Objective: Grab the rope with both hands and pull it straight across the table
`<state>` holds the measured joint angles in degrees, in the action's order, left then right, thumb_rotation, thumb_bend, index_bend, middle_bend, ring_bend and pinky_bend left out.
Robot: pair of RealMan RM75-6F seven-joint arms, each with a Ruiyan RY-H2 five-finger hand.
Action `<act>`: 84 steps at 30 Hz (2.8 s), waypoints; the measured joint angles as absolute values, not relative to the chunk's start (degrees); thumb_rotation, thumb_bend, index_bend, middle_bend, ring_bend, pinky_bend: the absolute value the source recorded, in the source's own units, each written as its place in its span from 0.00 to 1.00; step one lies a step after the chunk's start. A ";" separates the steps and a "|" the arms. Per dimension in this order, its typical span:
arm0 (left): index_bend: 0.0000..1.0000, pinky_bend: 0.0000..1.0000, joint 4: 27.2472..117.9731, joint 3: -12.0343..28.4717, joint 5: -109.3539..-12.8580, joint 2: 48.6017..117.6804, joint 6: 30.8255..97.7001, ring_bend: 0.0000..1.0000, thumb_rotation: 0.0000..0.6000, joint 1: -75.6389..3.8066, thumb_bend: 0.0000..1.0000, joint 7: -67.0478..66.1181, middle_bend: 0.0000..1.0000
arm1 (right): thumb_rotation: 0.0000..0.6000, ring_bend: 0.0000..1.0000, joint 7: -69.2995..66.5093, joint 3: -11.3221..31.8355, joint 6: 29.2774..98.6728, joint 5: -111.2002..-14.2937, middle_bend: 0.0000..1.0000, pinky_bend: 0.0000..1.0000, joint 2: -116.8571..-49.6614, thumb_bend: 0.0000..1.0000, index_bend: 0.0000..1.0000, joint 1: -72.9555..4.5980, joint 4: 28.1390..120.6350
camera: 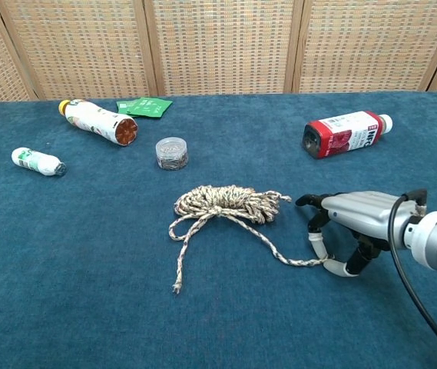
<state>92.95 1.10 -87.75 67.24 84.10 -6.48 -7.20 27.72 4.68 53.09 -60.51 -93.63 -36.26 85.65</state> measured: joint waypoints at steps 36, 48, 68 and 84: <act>0.42 0.00 79.91 1.08 -115.57 82.96 62.51 0.00 1.00 -38.18 0.03 -11.73 0.00 | 1.00 0.00 17.36 2.70 55.05 -72.05 0.03 0.00 -93.46 0.47 0.65 -34.51 81.95; 0.46 0.00 75.41 -0.44 -113.11 89.22 57.01 0.00 1.00 -43.27 0.16 -12.90 0.00 | 1.00 0.00 15.77 3.19 53.74 -72.21 0.04 0.00 -93.75 0.47 0.65 -34.84 80.95; 0.46 0.00 71.43 -2.99 -109.17 93.94 54.02 0.00 1.00 -46.90 0.30 -13.76 0.00 | 1.00 0.00 15.04 3.77 53.05 -72.14 0.04 0.00 -93.96 0.47 0.65 -35.08 80.20; 0.46 0.00 70.68 -4.23 -106.55 95.88 51.90 0.00 1.00 -48.94 0.31 -15.71 0.00 | 1.00 0.00 13.68 4.18 52.49 -72.07 0.04 0.00 -93.81 0.47 0.65 -35.21 79.99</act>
<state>70.68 -4.23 -106.55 95.88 51.90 -48.94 -15.71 13.68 4.18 52.49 -72.07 -93.81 -35.21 79.99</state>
